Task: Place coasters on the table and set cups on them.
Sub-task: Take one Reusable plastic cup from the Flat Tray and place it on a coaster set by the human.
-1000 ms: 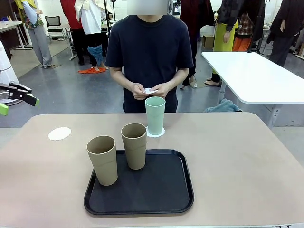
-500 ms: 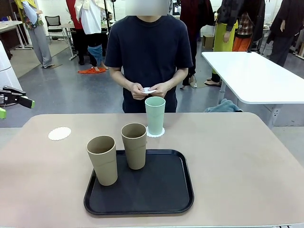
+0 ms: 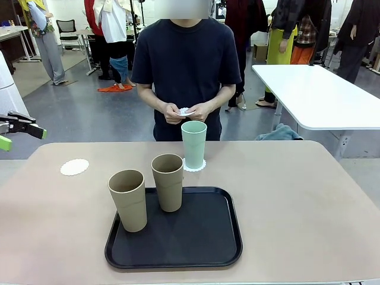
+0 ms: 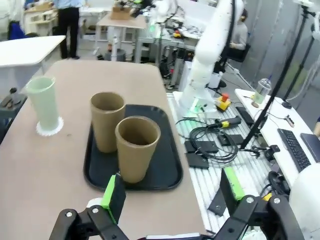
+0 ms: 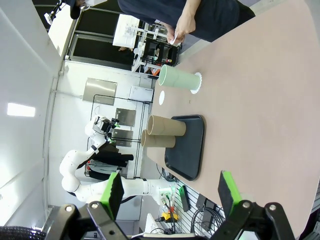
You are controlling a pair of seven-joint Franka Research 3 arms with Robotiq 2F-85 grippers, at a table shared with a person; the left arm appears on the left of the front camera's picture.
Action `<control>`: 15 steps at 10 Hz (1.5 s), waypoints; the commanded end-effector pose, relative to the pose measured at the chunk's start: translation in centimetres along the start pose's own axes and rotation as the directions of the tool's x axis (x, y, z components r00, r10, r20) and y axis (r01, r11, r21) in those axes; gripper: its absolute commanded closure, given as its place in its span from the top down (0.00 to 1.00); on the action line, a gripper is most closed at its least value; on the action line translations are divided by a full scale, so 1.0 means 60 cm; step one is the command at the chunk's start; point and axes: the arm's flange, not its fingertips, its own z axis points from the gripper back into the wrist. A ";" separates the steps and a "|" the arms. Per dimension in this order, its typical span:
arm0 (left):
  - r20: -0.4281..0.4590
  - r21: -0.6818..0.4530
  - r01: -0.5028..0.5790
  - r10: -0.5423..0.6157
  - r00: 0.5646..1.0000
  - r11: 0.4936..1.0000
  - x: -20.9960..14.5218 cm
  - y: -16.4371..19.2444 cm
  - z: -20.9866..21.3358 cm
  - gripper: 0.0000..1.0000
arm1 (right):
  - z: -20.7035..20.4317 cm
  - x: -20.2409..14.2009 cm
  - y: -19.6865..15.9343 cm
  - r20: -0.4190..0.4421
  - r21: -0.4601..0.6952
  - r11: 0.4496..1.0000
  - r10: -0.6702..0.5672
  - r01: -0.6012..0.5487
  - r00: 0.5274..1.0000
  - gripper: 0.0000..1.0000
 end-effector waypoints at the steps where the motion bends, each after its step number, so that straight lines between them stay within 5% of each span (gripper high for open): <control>1: -0.030 0.083 0.021 -0.018 0.999 0.996 -0.047 0.046 -0.039 1.00 | -0.001 -0.001 -0.002 0.003 0.008 1.000 0.000 0.000 1.000 1.00; 7: 0.089 0.085 0.249 -0.256 0.962 0.965 -0.144 0.105 -0.142 1.00 | -0.001 -0.001 -0.002 0.003 0.008 1.000 0.000 0.000 1.000 1.00; 15: -0.016 0.070 0.209 -0.208 0.978 0.975 -0.228 0.162 -0.216 1.00 | -0.001 -0.001 -0.002 0.003 0.008 1.000 0.000 0.000 1.000 1.00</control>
